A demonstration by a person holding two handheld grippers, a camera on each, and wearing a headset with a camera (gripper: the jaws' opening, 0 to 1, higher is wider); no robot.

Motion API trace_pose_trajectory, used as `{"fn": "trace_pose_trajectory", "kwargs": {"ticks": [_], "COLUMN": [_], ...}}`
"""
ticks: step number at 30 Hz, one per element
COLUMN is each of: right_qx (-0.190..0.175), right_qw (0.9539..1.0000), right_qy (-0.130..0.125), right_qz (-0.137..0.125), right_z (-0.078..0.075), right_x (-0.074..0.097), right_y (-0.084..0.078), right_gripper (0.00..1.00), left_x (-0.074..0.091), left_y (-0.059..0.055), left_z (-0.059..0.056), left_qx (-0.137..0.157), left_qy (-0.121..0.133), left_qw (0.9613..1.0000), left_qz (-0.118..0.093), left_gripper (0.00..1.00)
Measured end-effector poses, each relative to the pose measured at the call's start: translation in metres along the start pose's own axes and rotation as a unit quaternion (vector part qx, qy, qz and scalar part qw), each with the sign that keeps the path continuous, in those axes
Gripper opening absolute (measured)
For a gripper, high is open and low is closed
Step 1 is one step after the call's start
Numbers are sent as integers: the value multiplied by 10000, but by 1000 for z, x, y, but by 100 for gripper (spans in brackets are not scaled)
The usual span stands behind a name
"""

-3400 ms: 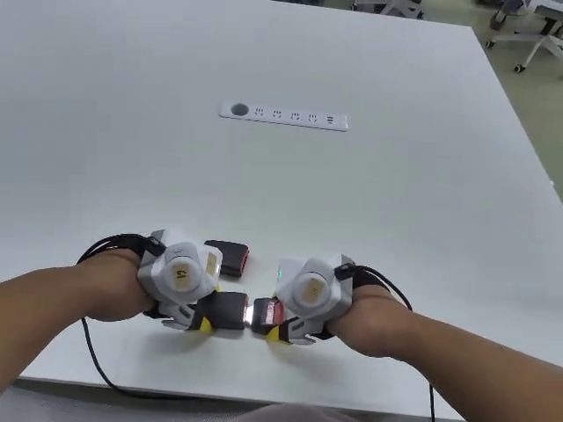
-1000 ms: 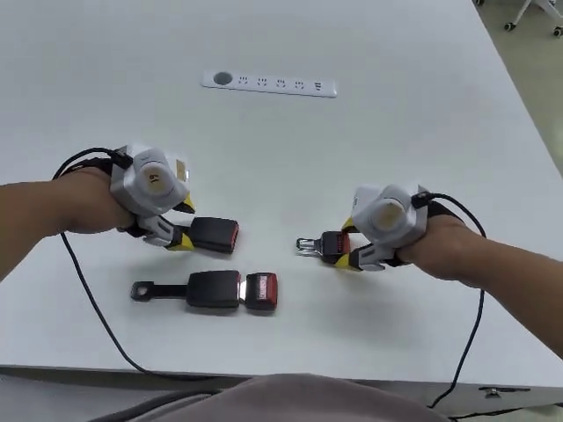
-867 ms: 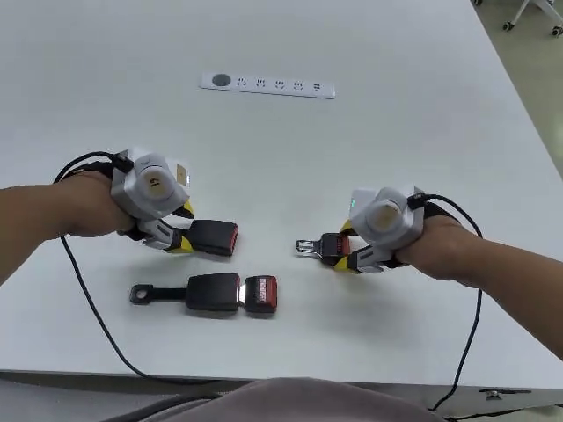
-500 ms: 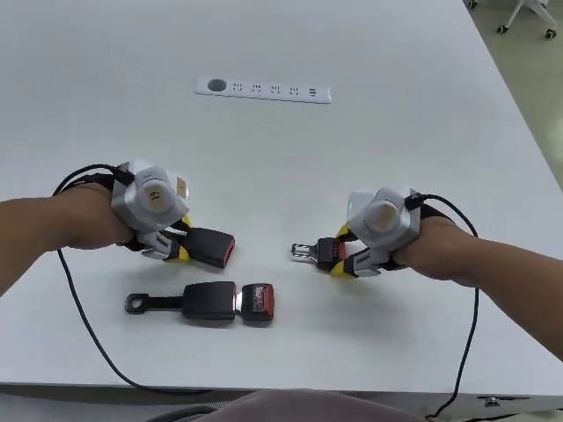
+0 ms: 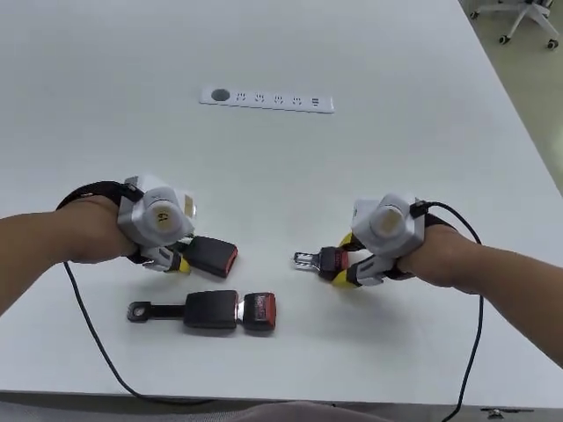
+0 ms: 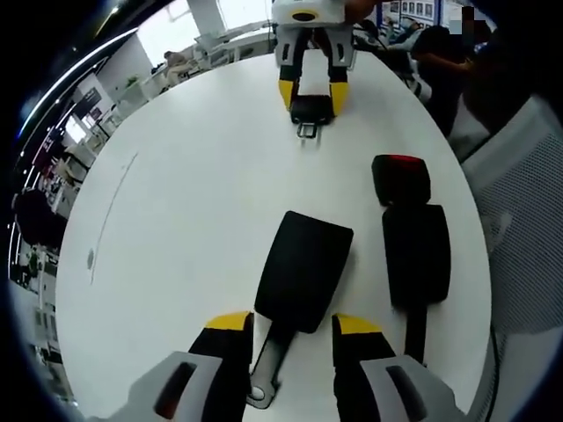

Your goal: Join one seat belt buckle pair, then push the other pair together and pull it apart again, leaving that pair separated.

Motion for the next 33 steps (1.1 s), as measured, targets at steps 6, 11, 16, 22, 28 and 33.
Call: {"fn": "trace_pose_trajectory", "kwargs": {"ticks": [6,11,16,22,28,33], "right_qx": [-2,-1,4,43,86,52], "right_qw": [10000,10000,10000,10000,9999,10000], "right_qy": [2,5,20,50,73,52], "right_qz": [-1,-2,-14,-5,35,42], "right_z": [0,0,0,1,1,0], "right_x": [1,1,1,2,1,-1], "right_y": [0,0,0,1,1,4], "right_gripper": [32,32,32,32,32,32], "left_x": [2,0,-3,-4,-5,-5], "left_y": [14,18,18,18,17,15], "left_z": [-2,3,0,1,1,2], "left_qx": [-121,-175,-202,-179,171,51], "left_qy": [-45,18,-161,-207,-233,-239], "left_qw": [9999,9998,9995,9994,9995,9996], "left_qz": [-82,-102,-170,-211,-126,-118], "left_gripper": [43,45,37,35,32,32]}}
Point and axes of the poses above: the centre of the closed fingertips' face, and the gripper's own axes: x roughly backward along the fingers, z roughly to its left, y roughly out of its top, the point moved 2 cm from there along x, roughly backward along the fingers, and after that the axes turned 6 degrees about -x, right-handed, at the moved point
